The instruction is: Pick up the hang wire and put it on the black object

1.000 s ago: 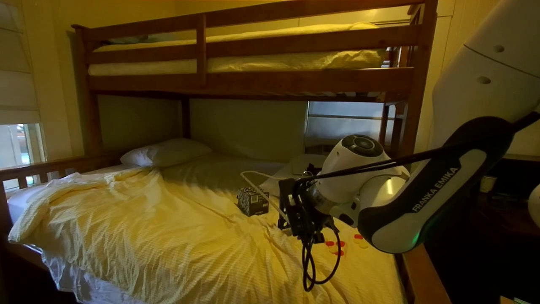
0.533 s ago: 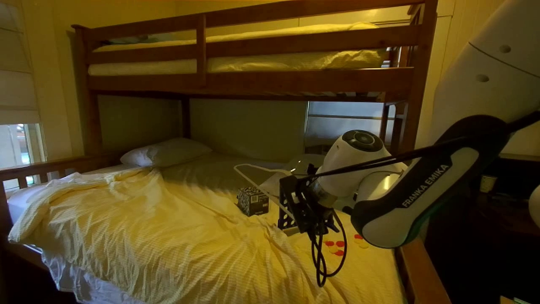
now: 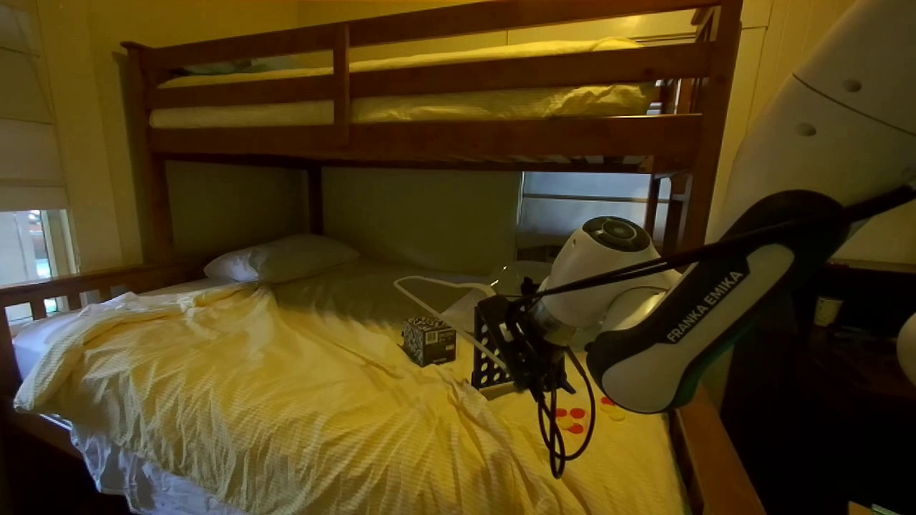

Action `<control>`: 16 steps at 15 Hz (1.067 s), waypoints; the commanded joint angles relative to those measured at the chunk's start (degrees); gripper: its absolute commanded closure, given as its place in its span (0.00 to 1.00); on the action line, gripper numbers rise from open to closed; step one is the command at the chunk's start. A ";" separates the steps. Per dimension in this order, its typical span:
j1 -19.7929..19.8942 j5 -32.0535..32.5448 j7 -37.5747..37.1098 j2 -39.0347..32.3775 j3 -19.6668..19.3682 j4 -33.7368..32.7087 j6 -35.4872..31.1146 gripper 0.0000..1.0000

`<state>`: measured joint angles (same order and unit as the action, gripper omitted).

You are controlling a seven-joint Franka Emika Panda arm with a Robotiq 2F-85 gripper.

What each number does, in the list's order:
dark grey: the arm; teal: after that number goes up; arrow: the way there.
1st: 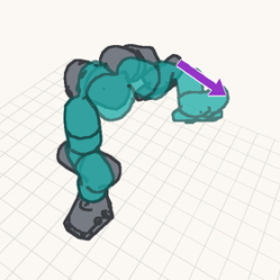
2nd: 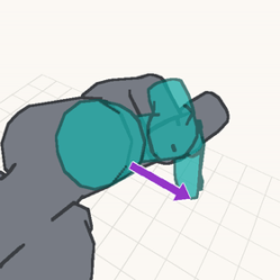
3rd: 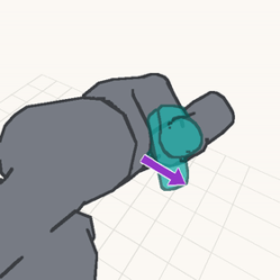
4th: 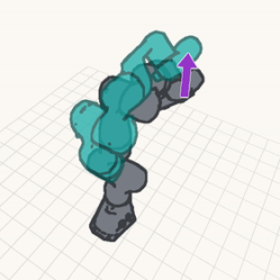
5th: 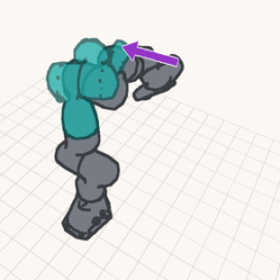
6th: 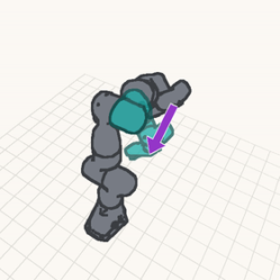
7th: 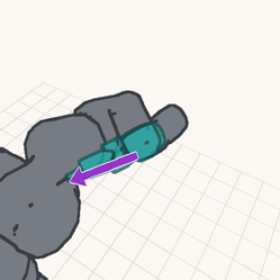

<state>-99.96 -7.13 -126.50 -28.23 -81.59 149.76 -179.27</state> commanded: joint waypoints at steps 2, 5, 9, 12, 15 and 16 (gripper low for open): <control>0.52 -5.09 4.51 -0.58 1.16 -0.41 0.46 0.95; 1.28 -6.04 6.03 -0.20 2.08 -0.53 0.07 0.95; 2.74 -6.84 7.35 0.35 3.72 -0.76 -0.25 0.95; 3.93 -7.34 8.08 0.43 4.96 -1.02 -0.34 0.95; 5.46 -7.43 8.64 0.86 6.23 -1.26 -0.56 0.95; 5.92 -7.44 8.79 0.90 6.60 -1.38 -0.54 0.95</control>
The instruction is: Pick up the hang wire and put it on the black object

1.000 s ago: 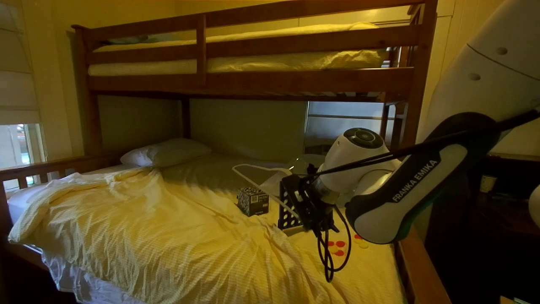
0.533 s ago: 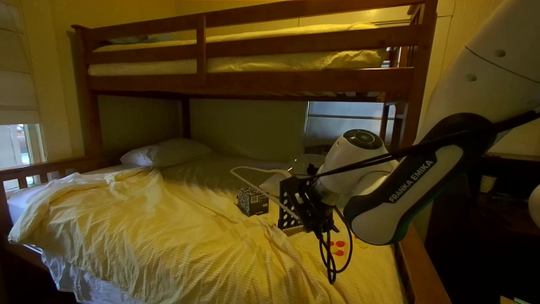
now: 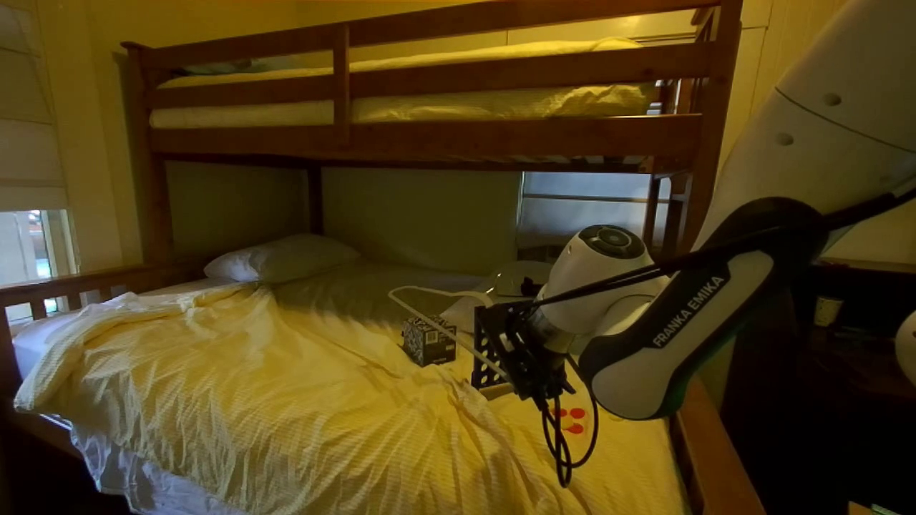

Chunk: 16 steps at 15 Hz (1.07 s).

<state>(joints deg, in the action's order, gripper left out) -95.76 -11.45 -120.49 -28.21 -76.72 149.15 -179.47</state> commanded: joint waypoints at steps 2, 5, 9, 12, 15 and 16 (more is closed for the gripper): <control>2.70 -3.18 3.09 0.95 2.56 -1.05 -0.31 0.95; 3.67 -3.46 3.07 1.14 3.53 -1.26 -0.22 0.95; 5.01 -3.60 3.12 1.45 4.84 -1.77 -0.24 0.95; 5.59 -3.76 3.03 1.55 5.58 -1.95 -0.29 0.95; 5.99 -4.03 2.70 1.55 6.39 -2.04 -0.35 0.95; 6.01 -4.09 2.65 1.50 6.54 -2.04 -0.38 0.95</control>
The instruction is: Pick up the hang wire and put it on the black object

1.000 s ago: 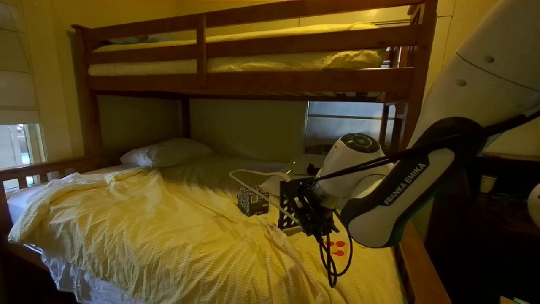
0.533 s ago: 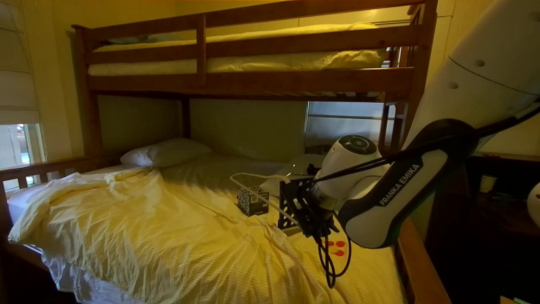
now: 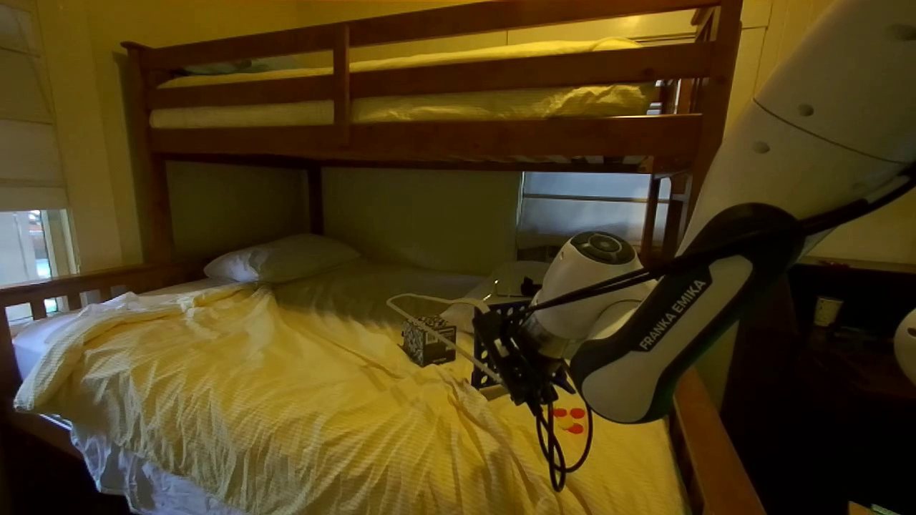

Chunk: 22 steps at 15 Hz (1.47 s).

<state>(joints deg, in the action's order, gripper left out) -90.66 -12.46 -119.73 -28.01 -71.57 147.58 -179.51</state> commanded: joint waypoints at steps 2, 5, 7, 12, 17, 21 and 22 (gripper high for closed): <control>1.02 -3.37 1.78 1.35 1.72 -0.44 -0.32 0.95; 1.67 -3.66 1.86 1.65 2.41 -0.43 -0.40 0.95; 2.08 -3.70 1.89 1.75 2.83 -0.48 -0.43 0.95; 3.06 -3.88 1.79 1.80 3.77 -0.49 -0.64 0.95; 3.80 -4.36 1.54 2.16 4.81 -0.23 -1.18 0.95; 5.70 -4.59 1.91 3.32 6.46 0.15 -2.75 0.95; 6.22 -4.73 1.98 3.51 6.89 0.17 -3.10 0.95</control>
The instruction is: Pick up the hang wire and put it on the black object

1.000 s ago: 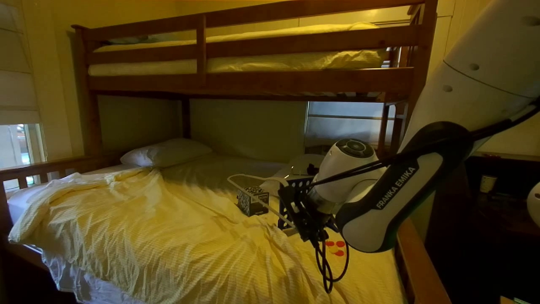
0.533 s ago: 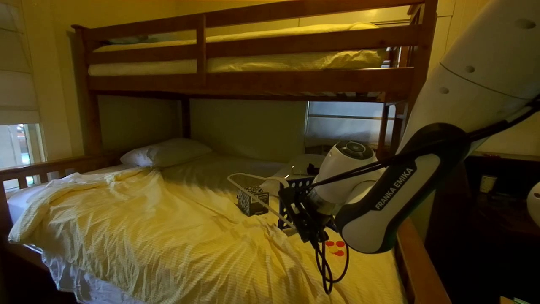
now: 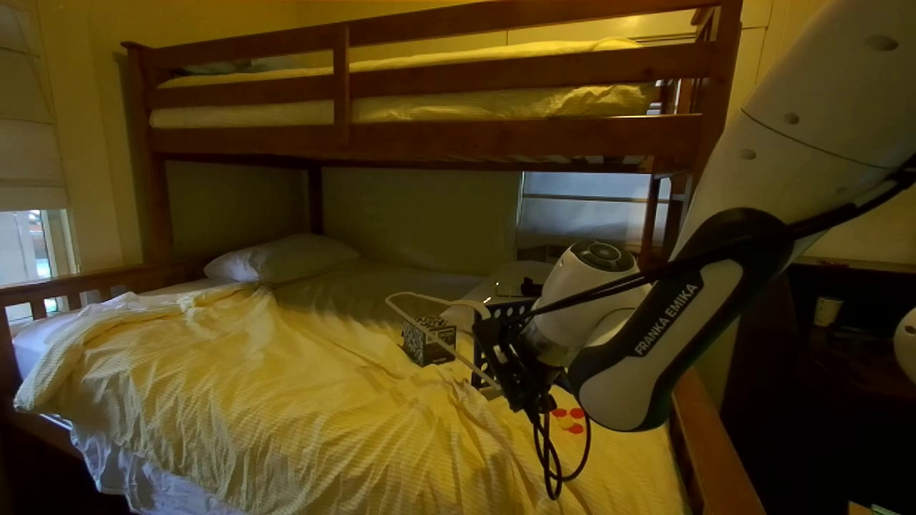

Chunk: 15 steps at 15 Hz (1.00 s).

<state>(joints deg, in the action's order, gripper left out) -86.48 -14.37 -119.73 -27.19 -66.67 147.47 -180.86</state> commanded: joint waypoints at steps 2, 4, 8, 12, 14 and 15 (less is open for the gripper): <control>3.37 -3.17 2.18 3.12 3.16 0.32 -2.62 0.95; 5.01 -3.55 2.37 3.77 4.67 0.51 -3.89 0.95; 7.64 -0.82 0.11 4.67 6.58 0.85 -6.23 0.95; 10.35 -0.60 0.07 5.47 9.08 0.91 -7.59 0.95; 11.71 -0.72 -0.25 5.57 10.51 0.84 -8.29 0.95; 12.40 -0.62 -0.24 5.64 11.18 0.85 -8.63 0.95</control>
<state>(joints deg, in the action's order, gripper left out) -76.58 -15.36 -119.86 -23.99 -57.86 147.54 -187.42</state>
